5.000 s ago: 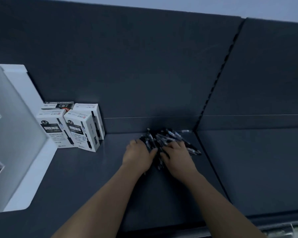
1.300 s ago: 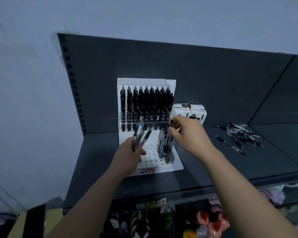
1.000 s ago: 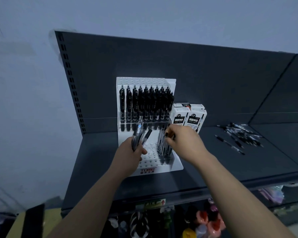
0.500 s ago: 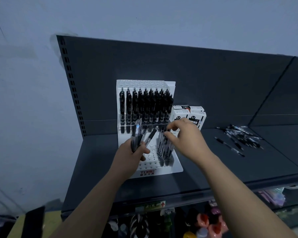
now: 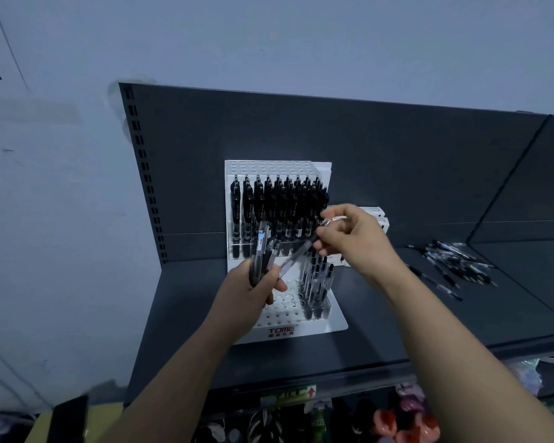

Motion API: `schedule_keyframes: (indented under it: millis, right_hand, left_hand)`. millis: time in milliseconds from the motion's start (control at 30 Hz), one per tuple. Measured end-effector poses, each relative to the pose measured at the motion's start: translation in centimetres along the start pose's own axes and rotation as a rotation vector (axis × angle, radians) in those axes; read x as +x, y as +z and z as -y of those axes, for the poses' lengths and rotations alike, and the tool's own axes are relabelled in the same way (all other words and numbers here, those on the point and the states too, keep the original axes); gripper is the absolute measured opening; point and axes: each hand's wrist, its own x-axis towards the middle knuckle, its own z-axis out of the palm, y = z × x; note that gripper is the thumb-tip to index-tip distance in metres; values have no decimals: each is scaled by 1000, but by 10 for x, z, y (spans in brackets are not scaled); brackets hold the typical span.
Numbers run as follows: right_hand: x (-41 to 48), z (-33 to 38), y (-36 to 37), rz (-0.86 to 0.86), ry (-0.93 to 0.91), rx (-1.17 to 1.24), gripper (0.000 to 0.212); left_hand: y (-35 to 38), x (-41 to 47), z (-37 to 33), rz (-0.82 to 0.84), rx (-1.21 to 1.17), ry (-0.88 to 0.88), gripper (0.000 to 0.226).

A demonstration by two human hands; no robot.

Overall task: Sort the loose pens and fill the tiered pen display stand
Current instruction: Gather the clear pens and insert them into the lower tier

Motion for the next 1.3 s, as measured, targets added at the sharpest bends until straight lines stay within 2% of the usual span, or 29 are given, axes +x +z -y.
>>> schedule_keyframes:
  millis: [67,133,267,367,500,667,733,800,900,1000,1300]
  right_hand:
    - [2,-3,-3,-35,-148,-394,23]
    - [1,2,2,-26,-337,-746,23]
    - [-2,12,27,237,-515,-893,22]
    - [0,19,34,269,-556,-900,18]
    - [2,27,23,104,-550,-791,19]
    - [0,23,15,-18,-382,-505,7]
    - [2,18,14,-40,-319,-456,14]
    - [3,12,13,-28,-284,-569,24]
    - [4,-1,13,10,-293,-683,7]
    - [6,-8,15,42,-287,-793,16]
    - [17,-26,23,87,-246,-1002,16]
  left_hand:
    - [-7,1,-3,-17,15,9,24]
    - [-14,6,-9,-53,35,15,27]
    - [-28,12,-23,-62,56,105,26]
    - [-33,9,-33,-84,-2,146,26]
    - [-35,7,-33,-115,-102,95,26]
    - [-28,3,-15,-80,-31,-37,23]
    - [-24,4,-9,-73,21,-58,19]
    - [-20,4,-5,-74,63,-51,21]
    - [-17,5,0,-88,73,-65,22]
    - [-14,5,5,-80,86,-78,22]
    - [-14,6,20,-105,151,-111,25]
